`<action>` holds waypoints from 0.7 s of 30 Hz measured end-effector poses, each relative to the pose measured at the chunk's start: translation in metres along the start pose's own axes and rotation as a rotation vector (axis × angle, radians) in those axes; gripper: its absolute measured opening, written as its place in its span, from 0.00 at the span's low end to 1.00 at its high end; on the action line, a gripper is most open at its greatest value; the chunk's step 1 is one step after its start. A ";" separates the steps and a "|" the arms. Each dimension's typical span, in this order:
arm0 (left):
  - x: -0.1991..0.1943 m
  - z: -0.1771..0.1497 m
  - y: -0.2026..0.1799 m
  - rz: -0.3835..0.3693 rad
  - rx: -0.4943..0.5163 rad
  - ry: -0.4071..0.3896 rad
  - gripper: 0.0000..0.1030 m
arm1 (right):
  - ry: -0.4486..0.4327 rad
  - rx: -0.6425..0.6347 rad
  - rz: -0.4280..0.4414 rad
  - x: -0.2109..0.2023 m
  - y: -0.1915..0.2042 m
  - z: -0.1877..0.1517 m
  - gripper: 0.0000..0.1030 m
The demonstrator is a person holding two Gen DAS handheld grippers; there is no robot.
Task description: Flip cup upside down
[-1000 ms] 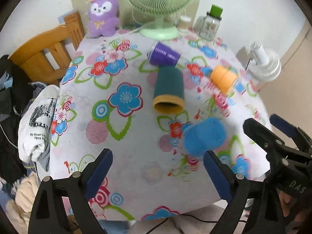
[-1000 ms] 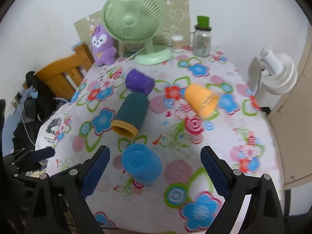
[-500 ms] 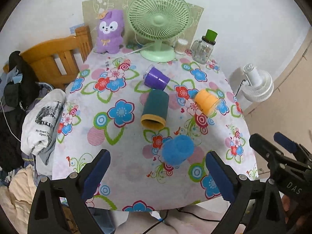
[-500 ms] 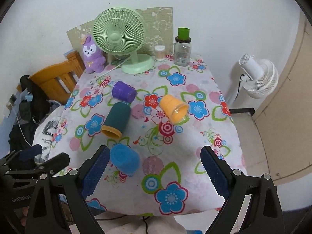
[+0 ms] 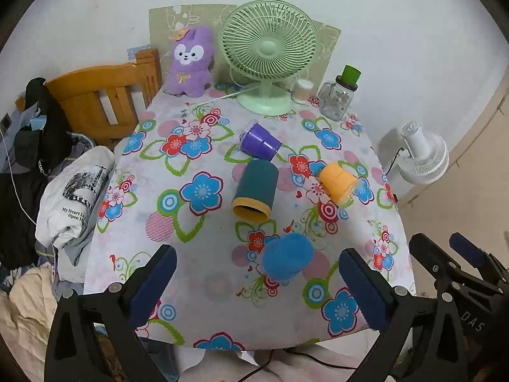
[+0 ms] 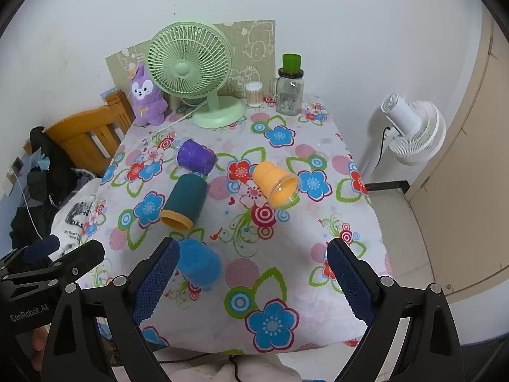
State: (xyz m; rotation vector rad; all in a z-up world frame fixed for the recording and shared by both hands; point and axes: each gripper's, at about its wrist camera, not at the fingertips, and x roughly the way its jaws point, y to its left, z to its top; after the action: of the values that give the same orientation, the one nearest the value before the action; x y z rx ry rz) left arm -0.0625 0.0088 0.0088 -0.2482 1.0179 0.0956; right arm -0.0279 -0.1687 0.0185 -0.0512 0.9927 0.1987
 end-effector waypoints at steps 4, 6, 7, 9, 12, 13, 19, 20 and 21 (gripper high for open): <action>-0.001 0.000 0.000 0.005 0.001 -0.011 1.00 | -0.018 -0.002 -0.014 -0.001 0.001 0.001 0.93; -0.001 0.000 -0.001 0.010 0.008 -0.017 1.00 | -0.025 -0.004 -0.015 -0.001 0.001 0.002 0.93; -0.001 0.001 -0.001 0.012 0.010 -0.018 1.00 | -0.030 -0.004 -0.015 -0.001 0.001 0.003 0.93; -0.001 0.003 -0.001 0.013 0.012 -0.020 1.00 | -0.037 0.000 -0.011 -0.001 0.002 0.005 0.93; -0.002 0.005 -0.002 0.011 0.016 -0.028 1.00 | -0.044 0.009 -0.005 -0.001 0.001 0.007 0.93; -0.003 0.006 -0.002 0.011 0.018 -0.031 1.00 | -0.047 0.012 -0.005 -0.001 0.001 0.007 0.93; -0.003 0.009 -0.004 0.012 0.029 -0.038 1.00 | -0.064 0.011 -0.011 -0.001 0.002 0.010 0.93; -0.002 0.010 -0.004 0.011 0.029 -0.040 1.00 | -0.066 0.011 -0.012 -0.001 0.002 0.011 0.93; -0.002 0.010 -0.004 0.012 0.030 -0.041 1.00 | -0.067 0.011 -0.011 -0.001 0.002 0.011 0.93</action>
State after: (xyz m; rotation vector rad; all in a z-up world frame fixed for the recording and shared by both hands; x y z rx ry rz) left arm -0.0547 0.0073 0.0165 -0.2122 0.9794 0.0960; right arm -0.0195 -0.1656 0.0252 -0.0398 0.9266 0.1837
